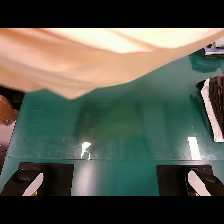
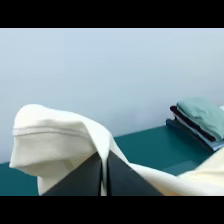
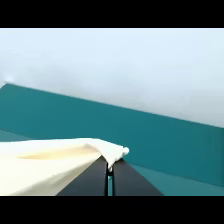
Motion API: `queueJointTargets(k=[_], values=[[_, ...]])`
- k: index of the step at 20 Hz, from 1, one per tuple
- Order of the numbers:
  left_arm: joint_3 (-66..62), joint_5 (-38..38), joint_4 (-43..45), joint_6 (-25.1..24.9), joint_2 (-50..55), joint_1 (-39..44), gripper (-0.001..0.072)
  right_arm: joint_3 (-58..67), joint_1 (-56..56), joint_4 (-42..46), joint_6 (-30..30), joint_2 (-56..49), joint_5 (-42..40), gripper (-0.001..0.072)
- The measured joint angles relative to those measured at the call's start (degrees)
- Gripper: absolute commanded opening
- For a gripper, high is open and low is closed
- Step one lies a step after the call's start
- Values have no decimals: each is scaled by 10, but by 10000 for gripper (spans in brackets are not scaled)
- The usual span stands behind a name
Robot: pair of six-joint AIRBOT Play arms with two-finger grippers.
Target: Fold the shirts.
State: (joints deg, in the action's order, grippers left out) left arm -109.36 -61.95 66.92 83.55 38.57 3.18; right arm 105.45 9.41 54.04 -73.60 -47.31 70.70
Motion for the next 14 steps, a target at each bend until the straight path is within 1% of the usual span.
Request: queueJointTargets(k=[3, 6, 9, 11, 13, 14], values=[[-37, -2, 0, 4, -4, 0, 24, 67, 68, -1, -22, -7, 55, 10], [-26, -39, 1, 6, 11, 0, 24, 108, 86, -10, -46, -53, 104, 10], [44, -105, 4, 6, 57, 0, 26, 77, 33, 4, -77, -121, 140, 10], [122, -138, 7, 6, 100, 0, 26, 27, -21, 48, -98, -183, 162, 10], [212, -146, 7, 2, 149, 0, 26, -22, -70, 87, -108, -246, 169, 10], [257, -134, 7, -5, 177, 0, 26, -41, -90, 106, -111, -280, 164, 10]])
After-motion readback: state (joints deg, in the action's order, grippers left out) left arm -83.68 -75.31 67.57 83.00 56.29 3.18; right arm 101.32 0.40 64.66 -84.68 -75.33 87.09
